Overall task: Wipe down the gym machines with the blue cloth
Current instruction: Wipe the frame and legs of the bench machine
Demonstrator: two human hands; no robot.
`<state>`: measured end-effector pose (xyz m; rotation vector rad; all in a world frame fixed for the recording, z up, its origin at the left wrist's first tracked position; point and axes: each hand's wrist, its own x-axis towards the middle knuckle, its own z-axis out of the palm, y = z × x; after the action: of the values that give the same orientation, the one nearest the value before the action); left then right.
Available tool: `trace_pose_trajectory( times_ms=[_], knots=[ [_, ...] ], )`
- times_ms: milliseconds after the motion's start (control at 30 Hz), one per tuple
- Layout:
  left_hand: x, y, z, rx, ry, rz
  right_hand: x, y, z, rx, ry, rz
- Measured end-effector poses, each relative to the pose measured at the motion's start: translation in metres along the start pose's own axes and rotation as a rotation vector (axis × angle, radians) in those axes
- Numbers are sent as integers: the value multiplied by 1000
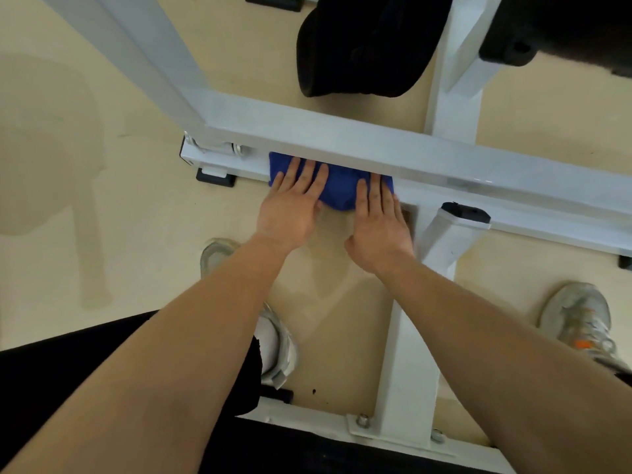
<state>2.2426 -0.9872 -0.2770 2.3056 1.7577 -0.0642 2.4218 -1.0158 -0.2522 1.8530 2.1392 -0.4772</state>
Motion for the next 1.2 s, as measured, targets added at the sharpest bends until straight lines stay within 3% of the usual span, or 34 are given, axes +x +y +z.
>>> trace_pose_trajectory(
  times_ms=[200, 467, 533, 667, 800, 900, 1067, 1200],
  knots=[
    [13, 26, 5, -18, 57, 95, -7, 25, 5, 126, 99, 93],
    [-2, -24, 3, -20, 126, -60, 19, -6, 5, 33, 71, -149],
    [2, -17, 1, 1, 115, -21, 14, -9, 10, 20, 80, -71],
    [19, 30, 5, 8, 90, 177, -8, 8, 26, 141, 135, 283],
    [31, 47, 5, 29, 102, 311, -4, 12, 23, 227, 165, 389],
    [29, 29, -1, 40, 107, 323, 8, 15, 15, 187, 134, 260],
    [6, -8, -5, -10, 160, 118, 10, 19, 3, 73, 168, -146],
    [-17, 13, -19, -92, 83, 66, 0, 18, -13, 61, 102, -179]
  ],
)
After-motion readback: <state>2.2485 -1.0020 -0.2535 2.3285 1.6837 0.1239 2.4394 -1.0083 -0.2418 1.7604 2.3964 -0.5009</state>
